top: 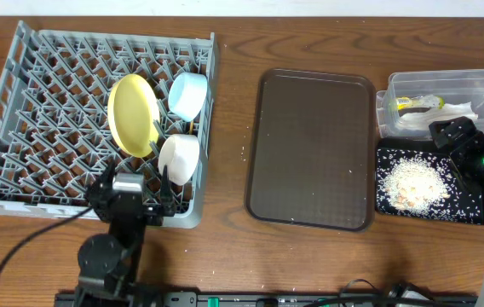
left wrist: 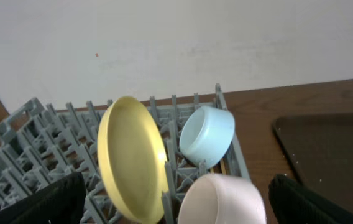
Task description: Sort waste into correct bins and load items into the dishwasher
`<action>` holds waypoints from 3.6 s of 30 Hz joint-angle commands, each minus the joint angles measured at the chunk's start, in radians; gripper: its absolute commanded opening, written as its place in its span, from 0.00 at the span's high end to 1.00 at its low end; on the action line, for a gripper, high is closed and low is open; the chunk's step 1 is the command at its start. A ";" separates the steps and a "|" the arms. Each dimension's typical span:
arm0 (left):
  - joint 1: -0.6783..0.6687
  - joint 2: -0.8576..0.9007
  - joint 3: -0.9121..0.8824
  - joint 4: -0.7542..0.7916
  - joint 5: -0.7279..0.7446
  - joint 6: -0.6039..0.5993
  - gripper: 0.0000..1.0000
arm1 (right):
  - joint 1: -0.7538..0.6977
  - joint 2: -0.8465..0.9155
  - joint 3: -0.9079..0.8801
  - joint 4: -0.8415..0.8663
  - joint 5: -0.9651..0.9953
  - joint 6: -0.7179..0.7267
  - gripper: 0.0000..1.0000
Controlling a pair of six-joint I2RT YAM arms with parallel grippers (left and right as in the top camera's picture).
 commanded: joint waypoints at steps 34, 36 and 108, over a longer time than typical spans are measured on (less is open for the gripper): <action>0.153 -0.177 -0.332 0.108 0.034 -0.137 0.04 | -0.004 -0.006 0.002 -0.002 0.003 0.010 0.01; 0.153 -0.174 -0.332 0.108 0.034 -0.137 0.04 | -0.004 -0.006 0.002 -0.002 0.003 0.010 0.01; 0.153 -0.174 -0.332 0.107 0.035 -0.137 0.03 | 0.513 -1.204 -0.981 0.685 0.514 -0.637 0.01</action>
